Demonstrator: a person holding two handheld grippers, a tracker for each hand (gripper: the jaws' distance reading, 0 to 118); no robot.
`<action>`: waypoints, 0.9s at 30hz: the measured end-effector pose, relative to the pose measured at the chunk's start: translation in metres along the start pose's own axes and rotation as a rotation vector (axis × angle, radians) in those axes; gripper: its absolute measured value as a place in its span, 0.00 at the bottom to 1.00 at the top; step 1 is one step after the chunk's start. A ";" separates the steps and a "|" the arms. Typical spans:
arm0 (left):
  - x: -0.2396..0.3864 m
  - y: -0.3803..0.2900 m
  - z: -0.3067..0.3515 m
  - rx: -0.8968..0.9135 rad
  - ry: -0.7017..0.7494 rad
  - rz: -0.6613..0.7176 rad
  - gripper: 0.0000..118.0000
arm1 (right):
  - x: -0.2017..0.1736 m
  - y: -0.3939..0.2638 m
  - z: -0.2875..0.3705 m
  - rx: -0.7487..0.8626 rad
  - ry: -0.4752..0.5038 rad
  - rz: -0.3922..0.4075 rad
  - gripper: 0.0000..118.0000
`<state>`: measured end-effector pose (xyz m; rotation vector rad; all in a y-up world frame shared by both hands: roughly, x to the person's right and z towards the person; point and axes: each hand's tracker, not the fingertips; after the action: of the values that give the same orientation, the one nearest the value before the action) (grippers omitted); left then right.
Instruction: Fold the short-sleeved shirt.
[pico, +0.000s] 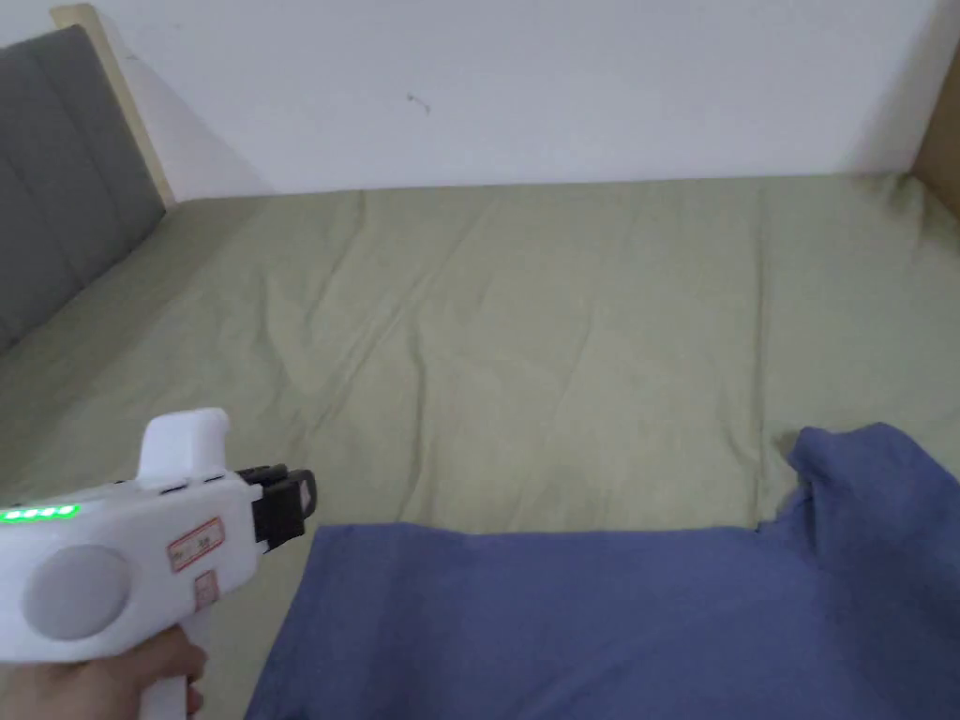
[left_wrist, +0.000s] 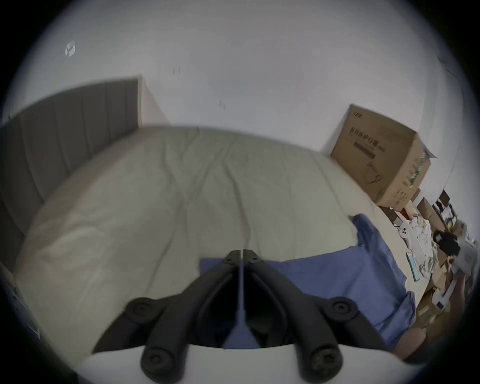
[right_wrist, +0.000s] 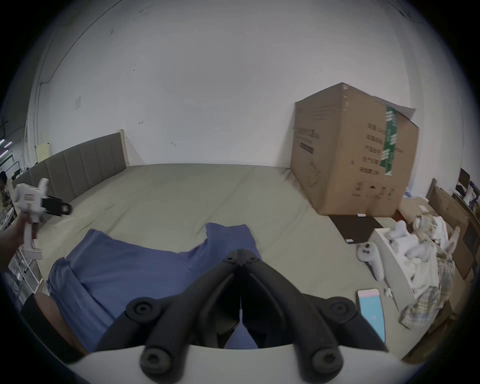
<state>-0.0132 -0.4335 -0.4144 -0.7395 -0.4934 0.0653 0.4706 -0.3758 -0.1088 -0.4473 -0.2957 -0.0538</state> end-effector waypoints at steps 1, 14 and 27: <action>-0.007 0.002 -0.027 -0.051 0.015 0.019 0.47 | -0.005 0.002 -0.008 -0.004 0.012 0.007 0.00; -0.012 -0.052 -0.075 -0.142 0.121 -0.134 0.01 | 0.017 -0.020 -0.086 -0.195 0.055 0.011 0.00; -0.006 -0.051 -0.029 -0.090 0.050 -0.086 0.01 | 0.061 -0.051 -0.208 -0.520 0.077 -0.180 0.00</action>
<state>-0.0114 -0.4912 -0.4010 -0.8055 -0.4821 -0.0563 0.5788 -0.5108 -0.2485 -0.9311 -0.2437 -0.3280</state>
